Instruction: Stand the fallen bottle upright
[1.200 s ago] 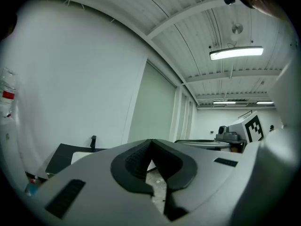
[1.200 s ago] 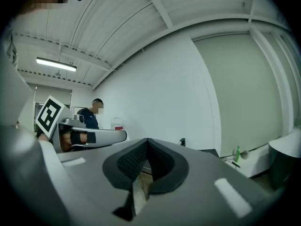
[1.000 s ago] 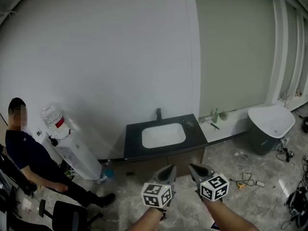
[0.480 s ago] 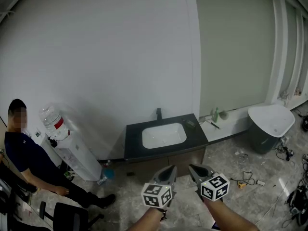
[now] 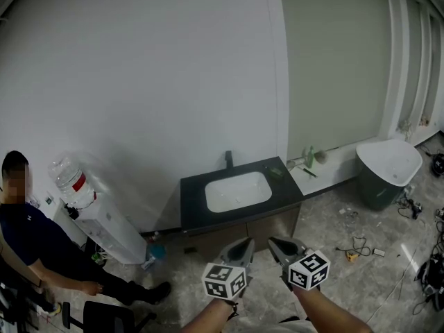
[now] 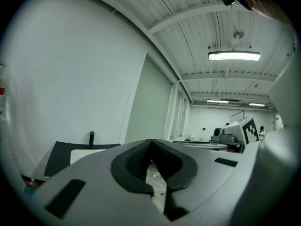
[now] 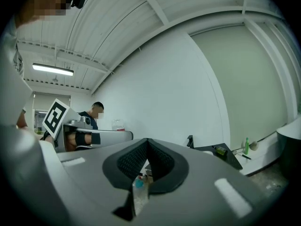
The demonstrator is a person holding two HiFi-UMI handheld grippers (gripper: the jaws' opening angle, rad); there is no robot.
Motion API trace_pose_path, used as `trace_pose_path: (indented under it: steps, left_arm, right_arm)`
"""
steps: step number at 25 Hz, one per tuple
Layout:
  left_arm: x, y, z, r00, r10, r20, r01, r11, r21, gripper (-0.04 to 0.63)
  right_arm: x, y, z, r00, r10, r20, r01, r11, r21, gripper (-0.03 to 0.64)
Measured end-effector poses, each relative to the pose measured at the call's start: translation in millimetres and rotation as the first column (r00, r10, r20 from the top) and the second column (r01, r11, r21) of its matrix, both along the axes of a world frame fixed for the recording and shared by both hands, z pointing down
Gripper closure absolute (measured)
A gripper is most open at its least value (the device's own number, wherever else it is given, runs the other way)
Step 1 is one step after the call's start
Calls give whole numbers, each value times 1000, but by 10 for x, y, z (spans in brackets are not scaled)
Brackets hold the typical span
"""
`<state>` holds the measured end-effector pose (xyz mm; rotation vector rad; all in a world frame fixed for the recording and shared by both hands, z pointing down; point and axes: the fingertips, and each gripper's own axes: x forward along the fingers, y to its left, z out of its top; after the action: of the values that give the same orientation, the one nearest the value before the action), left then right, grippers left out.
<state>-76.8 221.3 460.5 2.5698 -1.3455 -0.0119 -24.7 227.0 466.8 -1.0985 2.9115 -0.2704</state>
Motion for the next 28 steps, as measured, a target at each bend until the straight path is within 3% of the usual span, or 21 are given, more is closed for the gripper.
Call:
trace_pose_path:
  steps: [4,10,16,23,28]
  left_arm:
    - [-115,-264,64,1000,6,-3,-6,1000,-1,589]
    - [-188,-1053,279,1000,-13,-19,13,1000,-13,589]
    - [-103,-2473,396,998,-68,-18,68,998,3,589]
    - [251,-4073,303,994,-102,-35,102,995,6,589]
    - [373,-4861,455,989,-148,-11,148,988,-40,589]
  right_arm:
    - [-112,-276,69,999,-38,24,38,999,-21,621]
    - [-142,-1162,232,998,-61,14,62,998,-24,620]
    - [-16,-2630,455,991,-131,-22,131,991,-16,620]
    - [451,-4451,610,979,-196,-55,188,975,-118,620]
    - [597,-5422,786,970,-230,-85,212,961,-179,601]
